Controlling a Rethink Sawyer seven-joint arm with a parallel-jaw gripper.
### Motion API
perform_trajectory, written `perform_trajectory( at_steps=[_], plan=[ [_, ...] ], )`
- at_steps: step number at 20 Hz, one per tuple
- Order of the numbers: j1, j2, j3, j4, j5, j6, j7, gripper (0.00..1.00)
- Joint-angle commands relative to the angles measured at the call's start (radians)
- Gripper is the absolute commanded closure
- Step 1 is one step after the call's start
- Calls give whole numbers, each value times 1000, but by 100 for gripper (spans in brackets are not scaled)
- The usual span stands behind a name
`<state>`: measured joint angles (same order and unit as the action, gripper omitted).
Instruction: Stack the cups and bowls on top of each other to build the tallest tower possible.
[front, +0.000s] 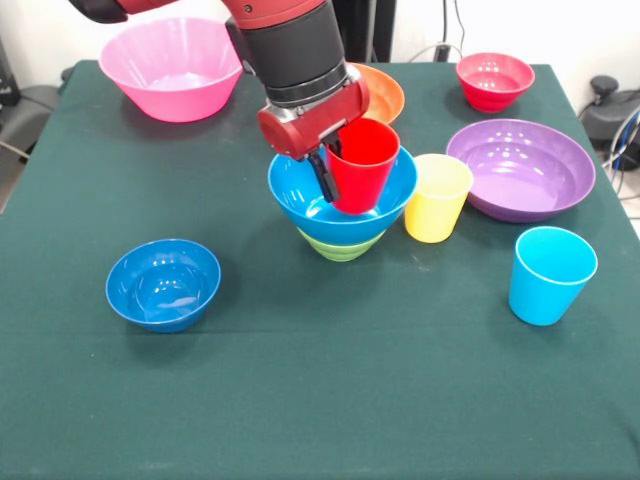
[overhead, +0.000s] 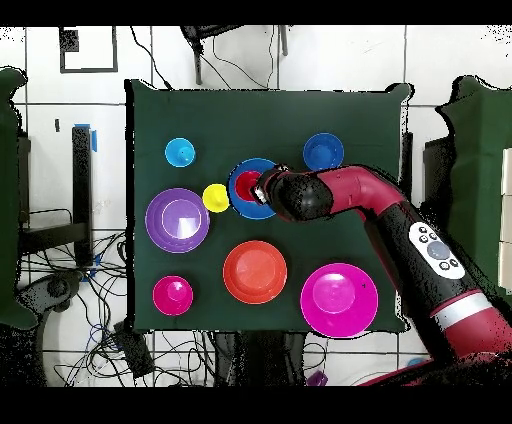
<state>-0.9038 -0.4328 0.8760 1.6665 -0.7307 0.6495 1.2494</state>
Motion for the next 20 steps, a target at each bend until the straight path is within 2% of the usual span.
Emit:
perform_trajectory(
  at_steps=[1, 8, 9, 20],
  plan=[
    [51, 3, -55, 7, -88, 6, -114, 100],
    [63, -5, -65, -3, -100, 9, -114, 100],
    [64, -5, -67, -1, -100, 8, -114, 0],
    [78, -23, -82, -3, -123, 8, -100, 0]
  ],
)
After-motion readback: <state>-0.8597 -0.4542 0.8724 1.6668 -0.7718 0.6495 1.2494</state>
